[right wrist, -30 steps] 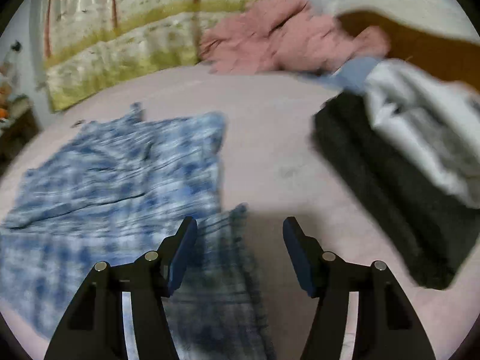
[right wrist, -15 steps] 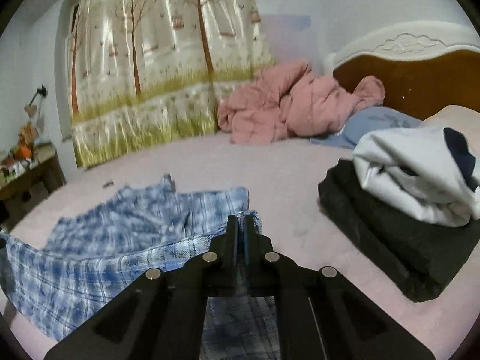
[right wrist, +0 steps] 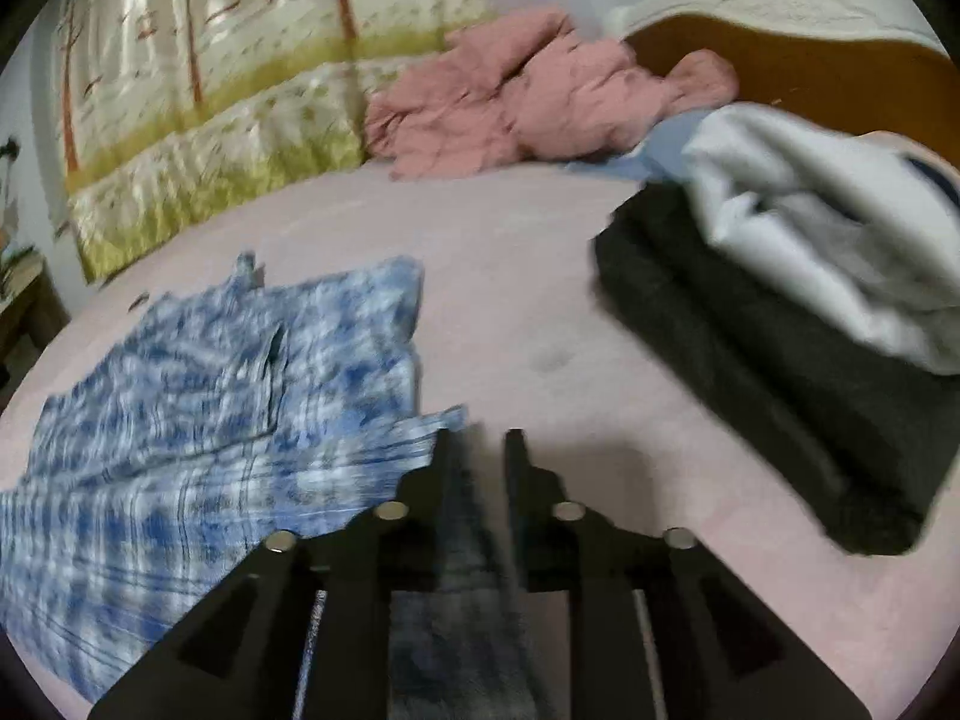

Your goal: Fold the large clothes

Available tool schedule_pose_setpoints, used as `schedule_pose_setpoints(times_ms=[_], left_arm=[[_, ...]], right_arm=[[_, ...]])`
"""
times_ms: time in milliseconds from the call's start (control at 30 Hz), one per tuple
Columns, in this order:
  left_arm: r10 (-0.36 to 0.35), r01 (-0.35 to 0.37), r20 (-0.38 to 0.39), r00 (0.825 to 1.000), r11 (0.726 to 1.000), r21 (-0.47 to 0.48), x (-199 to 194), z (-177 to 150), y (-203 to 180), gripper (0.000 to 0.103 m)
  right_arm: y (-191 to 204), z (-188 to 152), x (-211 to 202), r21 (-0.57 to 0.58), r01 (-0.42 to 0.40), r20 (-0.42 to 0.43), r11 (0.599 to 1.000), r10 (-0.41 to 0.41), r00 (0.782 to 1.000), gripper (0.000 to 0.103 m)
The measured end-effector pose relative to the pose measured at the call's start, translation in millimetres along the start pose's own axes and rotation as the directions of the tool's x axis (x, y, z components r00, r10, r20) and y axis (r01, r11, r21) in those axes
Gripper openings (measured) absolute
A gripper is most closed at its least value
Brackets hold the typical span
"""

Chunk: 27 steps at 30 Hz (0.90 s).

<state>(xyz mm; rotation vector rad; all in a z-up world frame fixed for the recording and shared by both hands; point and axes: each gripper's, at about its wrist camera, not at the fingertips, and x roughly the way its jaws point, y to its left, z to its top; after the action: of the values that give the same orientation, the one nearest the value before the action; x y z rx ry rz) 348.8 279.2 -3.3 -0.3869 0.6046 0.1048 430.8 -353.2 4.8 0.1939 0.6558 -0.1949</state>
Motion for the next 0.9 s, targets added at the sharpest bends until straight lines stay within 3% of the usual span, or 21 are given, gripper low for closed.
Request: schedule_pose_setpoints(times_ms=[33, 67, 100, 200, 267, 333, 367, 433, 467, 533, 600, 667, 767, 800, 900], left_arm=[[-0.002, 0.002, 0.041, 0.999, 1.000, 0.008, -10.7, 1.7, -3.8, 0.076], [-0.009, 0.008, 0.070, 0.998, 1.000, 0.019, -18.0, 3.1, -7.7, 0.079], [-0.022, 0.019, 0.088, 0.996, 0.999, 0.035, -24.7, 4.6, -13.0, 0.080], [-0.071, 0.064, 0.107, 0.992, 0.996, 0.069, -38.5, 3.4, -29.7, 0.094], [-0.110, 0.098, 0.115, 0.987, 0.990, 0.105, -46.5, 1.0, -42.4, 0.102], [-0.169, 0.148, 0.118, 0.979, 0.974, 0.170, -55.6, -6.3, -57.8, 0.102], [-0.193, 0.166, 0.118, 0.974, 0.963, 0.212, -58.5, -10.5, -67.2, 0.102], [-0.201, 0.163, 0.107, 0.974, 0.943, 0.289, -56.8, -18.8, -84.2, 0.102], [-0.187, 0.152, 0.082, 0.979, 0.935, 0.319, -55.3, -22.8, -91.9, 0.102], [-0.179, 0.166, -0.002, 0.984, 0.912, 0.375, -47.9, -33.3, -108.9, 0.102], [-0.168, 0.193, -0.096, 0.981, 0.882, 0.430, -41.4, -47.4, -128.4, 0.102], [-0.140, 0.200, -0.158, 0.978, 0.850, 0.487, -36.9, -62.9, -147.6, 0.102], [-0.100, 0.204, -0.222, 0.970, 0.831, 0.517, -30.3, -83.0, -167.7, 0.102], [-0.099, 0.220, -0.244, 0.965, 0.814, 0.538, -30.1, -90.4, -175.1, 0.102], [-0.073, 0.220, -0.252, 0.965, 0.751, 0.623, -36.1, -116.7, -197.0, 0.102]], right_arm=[[0.0, 2.0, -7.1, 0.001, -0.002, 0.022, 1.000, 0.002, 1.000, 0.044], [0.6, 3.2, -15.9, 0.002, -0.010, 0.044, 1.000, 0.010, 0.999, 0.066], [2.6, 5.1, -27.4, 0.002, -0.033, 0.078, 0.999, 0.032, 0.996, 0.078], [16.3, 6.6, -54.2, -0.044, -0.124, 0.140, 0.991, 0.129, 0.982, 0.086], [33.0, 3.4, -61.4, -0.105, -0.190, 0.116, 0.976, 0.202, 0.972, 0.088], [49.8, -1.8, -58.8, -0.147, -0.354, 0.037, 0.924, 0.363, 0.931, 0.089], [59.7, -5.2, -53.8, -0.147, -0.459, -0.044, 0.876, 0.458, 0.888, 0.089], [80.1, -14.4, -46.8, -0.143, -0.535, -0.176, 0.833, 0.510, 0.842, 0.089], [92.9, -20.9, -46.8, -0.178, -0.536, -0.217, 0.825, 0.498, 0.839, 0.089], [115.9, -35.8, -51.6, -0.298, -0.510, -0.258, 0.807, 0.446, 0.857, 0.089], [141.5, -59.0, -53.8, -0.441, -0.483, -0.326, 0.756, 0.366, 0.872, 0.089], [154.5, -80.5, -54.9, -0.505, -0.465, -0.367, 0.727, 0.307, 0.878, 0.089], [165.2, -101.5, -62.5, -0.559, -0.470, -0.389, 0.683, 0.285, 0.876, 0.089], [170.1, -107.1, -65.1, -0.582, -0.464, -0.389, 0.668, 0.272, 0.880, 0.089], [183.4, -117.9, -71.6, -0.650, -0.397, -0.338, 0.648, 0.221, 0.915, 0.089]])
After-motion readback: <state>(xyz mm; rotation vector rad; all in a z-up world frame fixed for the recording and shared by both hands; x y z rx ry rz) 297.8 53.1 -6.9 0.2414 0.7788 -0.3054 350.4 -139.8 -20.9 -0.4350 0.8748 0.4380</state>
